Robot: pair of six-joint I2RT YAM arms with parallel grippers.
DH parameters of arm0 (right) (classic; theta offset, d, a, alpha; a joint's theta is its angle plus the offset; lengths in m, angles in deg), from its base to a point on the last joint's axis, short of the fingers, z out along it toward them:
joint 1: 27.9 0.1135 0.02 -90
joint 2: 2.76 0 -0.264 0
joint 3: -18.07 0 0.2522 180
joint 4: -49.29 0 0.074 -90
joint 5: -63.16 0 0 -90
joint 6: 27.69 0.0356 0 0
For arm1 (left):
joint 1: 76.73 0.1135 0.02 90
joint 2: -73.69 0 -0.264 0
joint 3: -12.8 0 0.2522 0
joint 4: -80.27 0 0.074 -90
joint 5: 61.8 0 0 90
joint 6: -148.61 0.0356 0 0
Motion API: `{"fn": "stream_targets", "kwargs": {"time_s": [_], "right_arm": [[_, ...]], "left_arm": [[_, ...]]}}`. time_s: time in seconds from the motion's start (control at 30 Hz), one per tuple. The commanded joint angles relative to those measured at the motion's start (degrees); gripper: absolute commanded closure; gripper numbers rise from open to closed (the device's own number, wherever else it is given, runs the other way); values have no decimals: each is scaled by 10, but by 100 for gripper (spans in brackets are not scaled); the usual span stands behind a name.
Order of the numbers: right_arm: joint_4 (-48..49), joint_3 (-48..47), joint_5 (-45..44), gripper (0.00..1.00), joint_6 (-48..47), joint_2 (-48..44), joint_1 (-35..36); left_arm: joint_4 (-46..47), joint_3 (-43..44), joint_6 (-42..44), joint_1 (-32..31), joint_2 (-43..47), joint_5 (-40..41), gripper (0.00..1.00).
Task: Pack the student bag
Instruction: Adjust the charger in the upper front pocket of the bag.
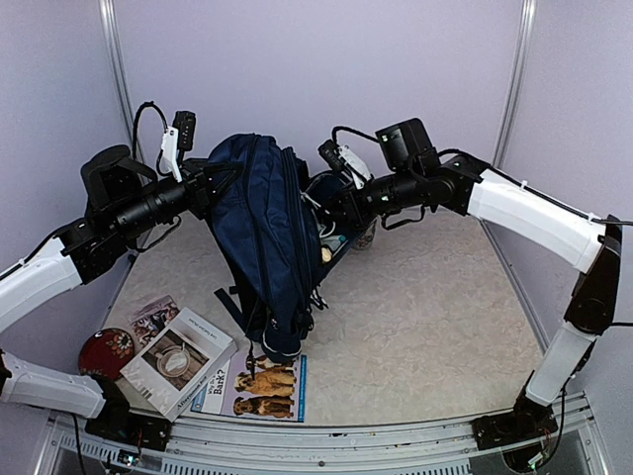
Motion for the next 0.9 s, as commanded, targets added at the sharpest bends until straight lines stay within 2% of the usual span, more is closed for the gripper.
{"fn": "stream_targets", "kwargs": {"time_s": [0.0,0.1,0.23,0.33,0.43,0.57,0.67,0.8,0.87], "right_arm": [[-30,-4,-63,100,28,38,1],[-58,-20,-98,100,29,55,1],[-74,-44,-83,100,17,64,2],[-62,-50,-73,92,13,39,2],[-41,-46,-77,81,8,4,2],[-29,-42,-75,74,2,-26,1],[-28,-44,-96,64,-1,-43,2],[-28,-49,-129,42,-10,-64,2],[-32,-54,-144,26,-18,-70,2]], "left_arm": [[36,-1,10,6,16,-2,100],[36,-2,10,7,18,-2,100],[35,-2,10,8,19,-2,100],[35,-2,11,8,20,-1,100],[35,-3,11,8,21,-1,100],[34,-3,11,9,20,0,100],[35,-3,11,9,20,0,100],[35,-2,10,9,19,-2,100],[35,-2,10,9,19,-2,100]]}}
